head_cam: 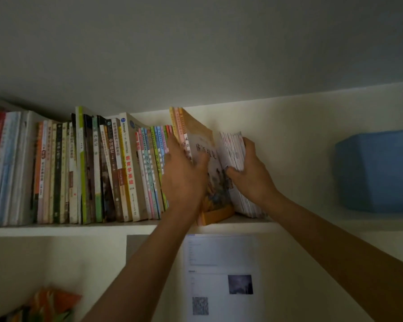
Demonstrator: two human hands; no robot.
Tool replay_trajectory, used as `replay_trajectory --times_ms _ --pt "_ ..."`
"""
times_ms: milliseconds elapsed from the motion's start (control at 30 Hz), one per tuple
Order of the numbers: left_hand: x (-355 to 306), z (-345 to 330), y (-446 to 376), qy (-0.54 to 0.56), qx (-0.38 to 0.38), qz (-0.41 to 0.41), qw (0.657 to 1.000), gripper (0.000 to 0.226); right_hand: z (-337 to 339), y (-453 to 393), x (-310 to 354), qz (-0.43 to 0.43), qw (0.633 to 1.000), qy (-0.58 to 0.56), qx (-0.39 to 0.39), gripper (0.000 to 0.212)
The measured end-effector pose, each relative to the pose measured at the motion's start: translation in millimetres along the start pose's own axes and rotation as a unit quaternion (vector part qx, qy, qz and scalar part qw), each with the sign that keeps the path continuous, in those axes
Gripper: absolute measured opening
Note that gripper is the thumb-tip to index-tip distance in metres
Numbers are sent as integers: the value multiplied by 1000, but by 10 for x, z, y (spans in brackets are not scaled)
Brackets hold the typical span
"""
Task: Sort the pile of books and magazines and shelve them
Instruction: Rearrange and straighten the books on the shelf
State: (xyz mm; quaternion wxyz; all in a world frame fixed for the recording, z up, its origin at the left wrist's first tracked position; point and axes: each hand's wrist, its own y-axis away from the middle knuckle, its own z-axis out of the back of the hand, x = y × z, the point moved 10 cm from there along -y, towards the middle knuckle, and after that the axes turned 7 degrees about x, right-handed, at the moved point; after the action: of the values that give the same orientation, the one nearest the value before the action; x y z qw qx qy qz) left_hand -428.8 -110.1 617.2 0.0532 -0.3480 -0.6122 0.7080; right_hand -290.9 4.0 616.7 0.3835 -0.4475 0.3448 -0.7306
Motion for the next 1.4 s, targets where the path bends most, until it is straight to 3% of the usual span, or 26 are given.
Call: replay_trajectory --times_ms 133,367,533,700,867,933,1167,1400 --pt "89 38 87 31 12 38 999 48 -66 8 72 4 1000 21 -2 70" --pt "-228 861 129 4 -24 -50 998 43 -162 27 172 4 999 44 17 68" --pt "-224 1411 84 -33 -50 -52 997 44 -350 15 326 -7 998 62 12 66" --pt "15 1400 185 -19 -37 -26 999 41 -480 24 417 -13 997 77 12 63" --pt "116 1263 161 15 -28 -23 999 44 -616 28 469 -18 991 119 56 106" --pt "122 1231 137 16 -27 -31 999 44 -646 24 443 -34 990 121 58 112" --pt "277 1239 107 69 -32 0 997 57 -462 67 348 -34 996 81 18 90" --pt "79 884 168 95 -17 -14 995 55 -41 162 220 12 998 49 -37 79"
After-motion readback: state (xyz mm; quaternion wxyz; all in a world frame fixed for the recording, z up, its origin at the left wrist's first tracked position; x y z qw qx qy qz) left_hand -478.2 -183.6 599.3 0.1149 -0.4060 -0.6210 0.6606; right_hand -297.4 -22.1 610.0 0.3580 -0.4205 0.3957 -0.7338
